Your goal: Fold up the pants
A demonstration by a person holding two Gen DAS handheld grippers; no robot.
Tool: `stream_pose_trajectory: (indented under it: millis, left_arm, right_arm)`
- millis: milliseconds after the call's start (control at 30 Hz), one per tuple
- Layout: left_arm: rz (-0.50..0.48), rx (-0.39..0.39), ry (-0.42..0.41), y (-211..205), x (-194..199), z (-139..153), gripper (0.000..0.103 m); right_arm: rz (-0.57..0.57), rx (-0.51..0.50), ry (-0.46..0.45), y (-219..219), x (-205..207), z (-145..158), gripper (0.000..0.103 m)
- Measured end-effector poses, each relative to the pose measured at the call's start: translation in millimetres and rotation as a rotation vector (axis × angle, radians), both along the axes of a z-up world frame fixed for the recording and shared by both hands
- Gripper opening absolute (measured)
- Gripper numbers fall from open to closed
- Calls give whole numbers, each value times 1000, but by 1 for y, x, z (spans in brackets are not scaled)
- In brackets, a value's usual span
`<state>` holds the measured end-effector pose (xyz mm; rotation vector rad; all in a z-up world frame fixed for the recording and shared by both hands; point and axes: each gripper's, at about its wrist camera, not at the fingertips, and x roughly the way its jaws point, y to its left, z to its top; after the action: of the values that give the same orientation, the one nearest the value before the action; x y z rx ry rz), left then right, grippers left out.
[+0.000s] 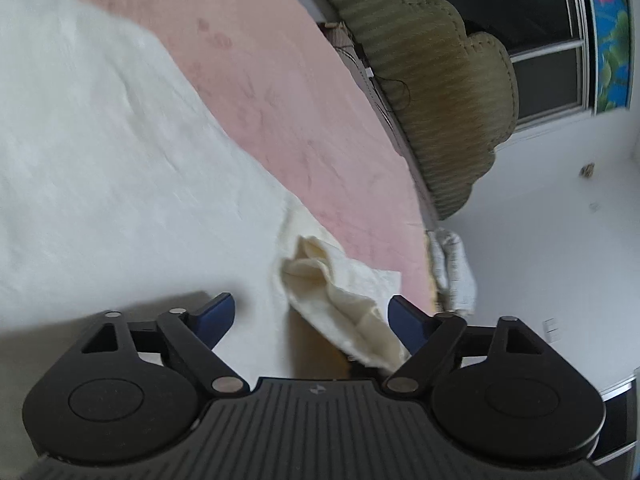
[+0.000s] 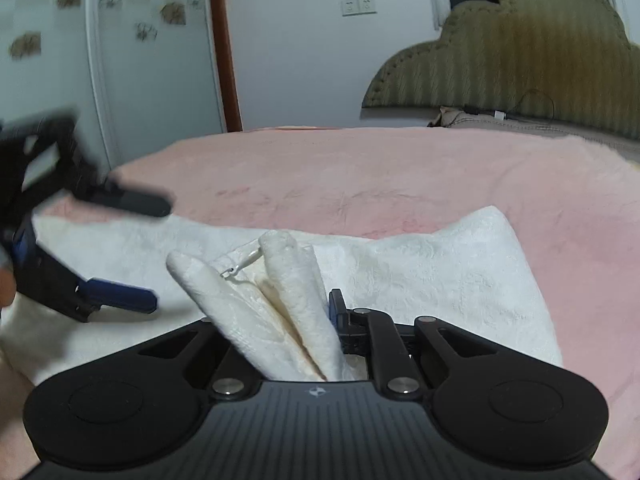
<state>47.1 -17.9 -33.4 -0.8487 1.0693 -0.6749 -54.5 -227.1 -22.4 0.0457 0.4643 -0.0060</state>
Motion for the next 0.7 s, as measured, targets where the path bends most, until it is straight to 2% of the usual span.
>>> stream_pose_trajectory:
  millis: [67, 200, 267, 333, 400, 433, 467, 567, 700]
  left_arm:
    - [-17, -43, 27, -11, 5, -4, 93]
    - [-57, -110, 106, -39, 16, -16, 94]
    - [-57, -105, 114, -49, 23, -19, 93]
    - [-46, -71, 88, -51, 29, -18, 80]
    - [-63, 3, 43, -52, 31, -14, 28]
    - [-74, 51, 21, -52, 32, -13, 21]
    - [-72, 86, 2, -49, 30, -13, 15]
    - [-69, 160, -68, -45, 23, -11, 6]
    - [-65, 304, -271, -42, 8, 13, 5]
  right_arm:
    - [11, -42, -20, 7, -1, 3, 11]
    - [76, -155, -39, 28, -6, 4, 11]
    - [126, -206, -51, 41, -8, 2, 11]
    - [160, -275, -25, 55, -5, -2, 11]
    - [173, -347, 15, 67, 0, -8, 12]
    - [177, -371, 20, 70, 1, -11, 13]
    - [186, -377, 25, 72, 2, -12, 13]
    - [206, -368, 34, 75, 4, -11, 13]
    - [248, -352, 12, 80, 15, -5, 14]
